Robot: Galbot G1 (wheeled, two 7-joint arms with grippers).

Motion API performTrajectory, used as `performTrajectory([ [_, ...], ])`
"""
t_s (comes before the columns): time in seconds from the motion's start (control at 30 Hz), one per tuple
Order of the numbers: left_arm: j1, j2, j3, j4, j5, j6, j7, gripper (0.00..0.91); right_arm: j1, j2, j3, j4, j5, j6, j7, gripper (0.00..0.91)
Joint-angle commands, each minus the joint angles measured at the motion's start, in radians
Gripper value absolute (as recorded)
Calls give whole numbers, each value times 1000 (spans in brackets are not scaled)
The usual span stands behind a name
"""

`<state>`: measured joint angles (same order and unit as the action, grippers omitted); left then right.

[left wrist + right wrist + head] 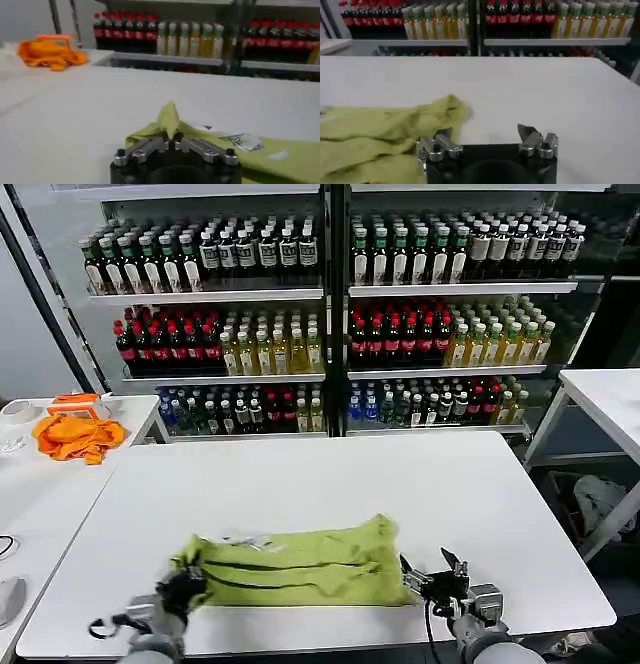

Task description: Fold and organize the clothes.

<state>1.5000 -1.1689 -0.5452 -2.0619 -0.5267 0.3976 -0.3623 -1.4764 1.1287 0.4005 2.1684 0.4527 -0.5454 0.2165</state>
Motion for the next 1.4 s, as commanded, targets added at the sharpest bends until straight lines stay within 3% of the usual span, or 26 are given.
performTrajectory([
  [0.03, -35, 222, -328, 1, -184, 18, 9, 20, -1, 0, 7, 6, 1, 1, 1, 907],
  [0.23, 0, 165, -216, -181, -235, 34, 10, 20, -5, -1, 8, 15, 0, 0, 2, 907],
  [0.43, -24, 2, 109, -255, -226, 34, 8, 20, -16, -2, 12, 14, -3, 0, 3, 907],
  [0.63, -83, -123, 327, -156, -109, 22, 8, 20, -31, -5, 21, 14, -6, 1, 2, 907],
  [1.07, -246, -254, 480, 107, 137, 13, -9, 20, -17, -13, 22, -5, -1, 6, -1, 907],
  [1.1, -249, -254, 487, 117, 161, 11, 1, 71, -15, -13, 21, -7, 0, 6, 0, 907],
  [1.13, -250, -253, 498, 125, 193, 3, 11, 524, -11, -14, 21, -8, 1, 5, 0, 907],
  [1.17, -250, -248, 500, 127, 210, -4, 18, 907, -10, -15, 21, -9, 2, 5, 0, 907],
  [1.4, -232, -202, 559, 30, 280, -69, 119, 907, 7, -15, 12, -21, 4, 3, 1, 907],
])
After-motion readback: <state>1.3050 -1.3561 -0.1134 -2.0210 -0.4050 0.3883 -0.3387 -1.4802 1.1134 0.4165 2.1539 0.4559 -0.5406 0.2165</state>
